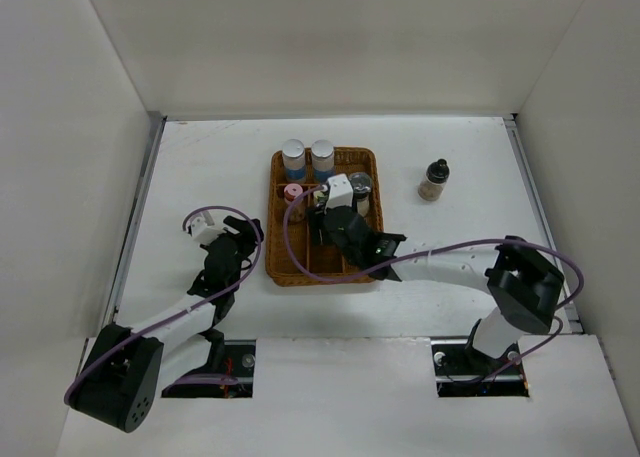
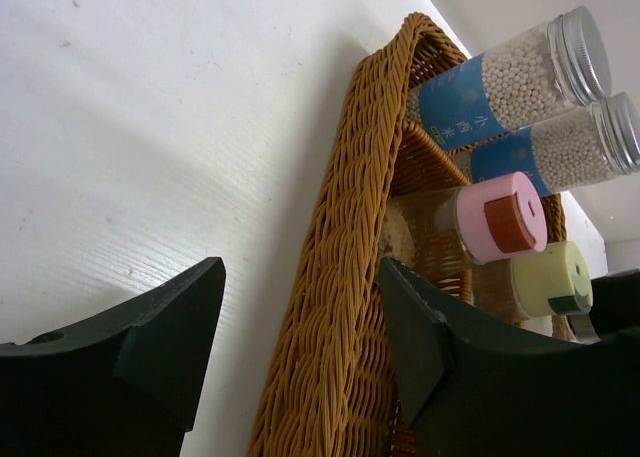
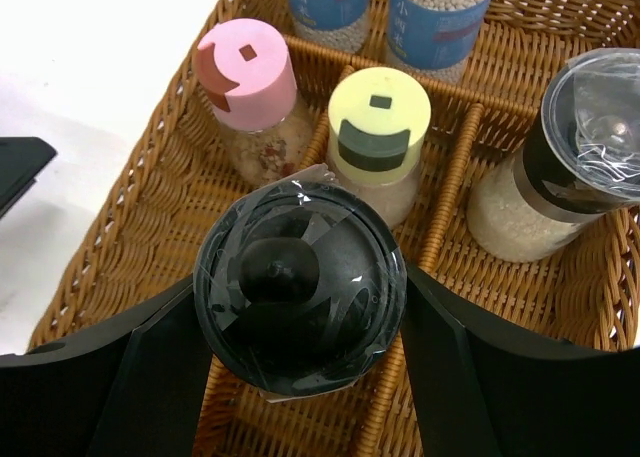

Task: Organize the condiment bottles

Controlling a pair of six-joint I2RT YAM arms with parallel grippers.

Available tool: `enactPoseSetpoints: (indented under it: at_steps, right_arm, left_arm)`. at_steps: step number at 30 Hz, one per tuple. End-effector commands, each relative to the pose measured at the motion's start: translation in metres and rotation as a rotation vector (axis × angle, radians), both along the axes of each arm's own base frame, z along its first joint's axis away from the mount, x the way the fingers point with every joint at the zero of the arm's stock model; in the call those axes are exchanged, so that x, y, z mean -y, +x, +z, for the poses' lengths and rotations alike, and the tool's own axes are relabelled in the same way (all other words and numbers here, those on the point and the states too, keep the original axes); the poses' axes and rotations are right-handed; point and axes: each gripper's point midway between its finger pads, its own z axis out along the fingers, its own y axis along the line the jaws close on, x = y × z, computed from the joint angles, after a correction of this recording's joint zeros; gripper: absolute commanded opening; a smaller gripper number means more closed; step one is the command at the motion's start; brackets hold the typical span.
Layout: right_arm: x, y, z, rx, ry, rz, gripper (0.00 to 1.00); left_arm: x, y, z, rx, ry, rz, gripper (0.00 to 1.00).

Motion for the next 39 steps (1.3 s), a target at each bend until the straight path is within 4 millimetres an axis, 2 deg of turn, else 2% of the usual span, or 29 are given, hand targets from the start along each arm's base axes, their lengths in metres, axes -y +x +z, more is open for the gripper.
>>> enactPoseSetpoints:
  at_steps: [1,9,13,16,21,27,30,33,35,37,39]
  right_arm:
    - [-0.016,0.006,0.043,0.091,0.142,-0.018,0.55]
    - [-0.016,-0.016,0.000,0.011,0.113,-0.009,0.58]
    - [-0.014,-0.021,-0.008,-0.008,0.114,-0.020,0.61]
    - [-0.014,-0.022,-0.009,-0.012,0.113,-0.015,0.71]
    - [-0.011,-0.022,-0.002,-0.004,0.110,-0.017,0.88]
    - [0.004,-0.029,0.035,0.039,0.167,-0.011,0.94]
    - [0.033,-0.020,0.054,0.072,0.204,-0.061,0.95]
    - [0.075,0.002,0.062,0.100,0.222,-0.163,0.90]
    - [0.119,0.024,0.059,0.111,0.221,-0.300,0.78]
    - [0.170,0.044,0.053,0.118,0.210,-0.474,0.56]
    - [0.213,0.058,0.046,0.114,0.170,-0.611,0.51]
  left_arm:
    - [0.001,0.004,0.013,0.049,-0.028,0.002,0.61]
    - [0.003,0.006,0.012,0.044,-0.031,-0.008,0.61]
    - [0.003,0.006,0.012,0.047,-0.028,-0.006,0.61]
    - [0.003,0.005,0.012,0.047,-0.030,-0.009,0.61]
    - [0.004,0.006,0.012,0.045,-0.031,-0.013,0.61]
    - [0.004,0.006,0.013,0.046,-0.030,-0.014,0.61]
    - [0.005,0.006,0.012,0.043,-0.026,-0.016,0.61]
    - [0.005,0.006,0.013,0.046,-0.033,-0.016,0.61]
    - [0.006,0.006,0.012,0.044,-0.027,-0.017,0.61]
    - [0.006,0.006,0.010,0.037,-0.030,-0.017,0.61]
    - [0.007,0.005,0.011,0.040,-0.031,-0.022,0.61]
